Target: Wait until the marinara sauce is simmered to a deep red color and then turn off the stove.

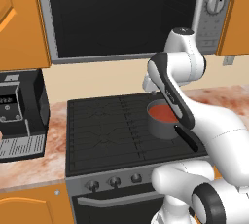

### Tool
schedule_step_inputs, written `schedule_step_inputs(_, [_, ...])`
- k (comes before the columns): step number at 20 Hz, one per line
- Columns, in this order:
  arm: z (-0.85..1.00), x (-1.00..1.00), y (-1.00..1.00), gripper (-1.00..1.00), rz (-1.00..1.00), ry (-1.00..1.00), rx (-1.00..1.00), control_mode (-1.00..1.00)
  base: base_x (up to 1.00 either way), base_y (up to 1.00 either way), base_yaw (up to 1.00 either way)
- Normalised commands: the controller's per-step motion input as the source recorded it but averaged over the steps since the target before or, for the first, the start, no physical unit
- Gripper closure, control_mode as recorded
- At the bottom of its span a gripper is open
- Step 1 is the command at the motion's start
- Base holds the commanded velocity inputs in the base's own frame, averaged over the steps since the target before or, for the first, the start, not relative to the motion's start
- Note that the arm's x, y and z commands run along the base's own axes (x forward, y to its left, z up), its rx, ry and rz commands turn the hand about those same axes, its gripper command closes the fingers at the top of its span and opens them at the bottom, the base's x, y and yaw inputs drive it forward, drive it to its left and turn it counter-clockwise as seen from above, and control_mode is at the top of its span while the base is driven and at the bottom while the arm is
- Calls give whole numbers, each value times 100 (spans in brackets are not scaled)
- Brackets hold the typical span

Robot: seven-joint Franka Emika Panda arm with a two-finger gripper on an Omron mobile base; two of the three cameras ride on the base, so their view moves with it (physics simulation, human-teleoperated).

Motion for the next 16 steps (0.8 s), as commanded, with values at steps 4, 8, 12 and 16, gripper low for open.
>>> schedule_step_inputs(4, [0, 0, 0, -100, 0, 0, 0, -100, 0, 0, 0])
schedule_step_inputs(8, [0, 0, 0, -100, 0, 0, 0, -100, 0, 0, 0])
schedule_step_inputs(12, [0, -2, 0, -100, 0, 0, 0, -100, 0, 0, 0])
schedule_step_inputs(16, [0, -23, 0, -100, -1, 0, 0, -100, 0, 0, 0])
